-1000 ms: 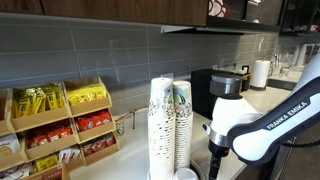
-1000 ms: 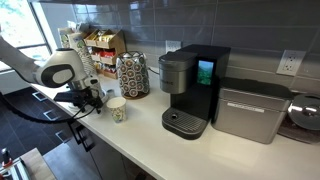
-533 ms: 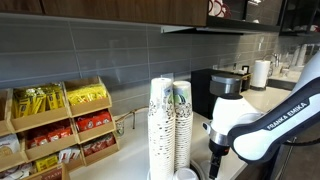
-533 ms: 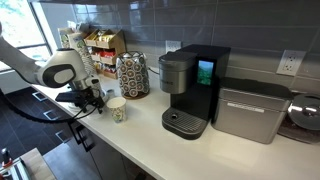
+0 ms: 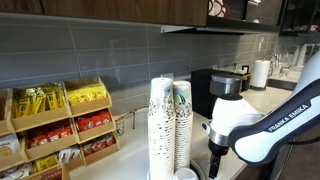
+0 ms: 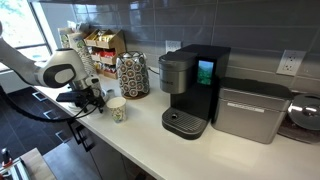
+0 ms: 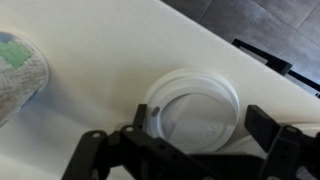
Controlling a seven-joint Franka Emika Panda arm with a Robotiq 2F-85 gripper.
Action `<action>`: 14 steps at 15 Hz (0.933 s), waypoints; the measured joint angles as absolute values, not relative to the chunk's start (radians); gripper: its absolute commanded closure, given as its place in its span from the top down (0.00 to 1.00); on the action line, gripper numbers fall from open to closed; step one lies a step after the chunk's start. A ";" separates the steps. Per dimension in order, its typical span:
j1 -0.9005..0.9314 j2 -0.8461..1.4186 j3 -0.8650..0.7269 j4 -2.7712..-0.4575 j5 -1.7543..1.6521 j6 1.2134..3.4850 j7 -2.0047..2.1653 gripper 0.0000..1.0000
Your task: Remove one coffee cup from the stack on the right and place it upright on the counter then put the white lid on top of it.
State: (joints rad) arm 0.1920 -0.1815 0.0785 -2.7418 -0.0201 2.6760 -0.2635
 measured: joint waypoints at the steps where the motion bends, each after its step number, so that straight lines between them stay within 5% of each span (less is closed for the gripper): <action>1: 0.192 -0.178 0.079 -2.742 -0.022 2.684 -0.262 1.00; 7: 0.190 -0.153 0.079 -2.742 -0.024 2.728 -0.262 1.00; 14: 0.186 -0.149 0.079 -2.741 -0.024 2.729 -0.258 0.86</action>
State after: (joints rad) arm 0.1859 -0.1495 0.0788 -2.7411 -0.0236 2.7293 -0.2583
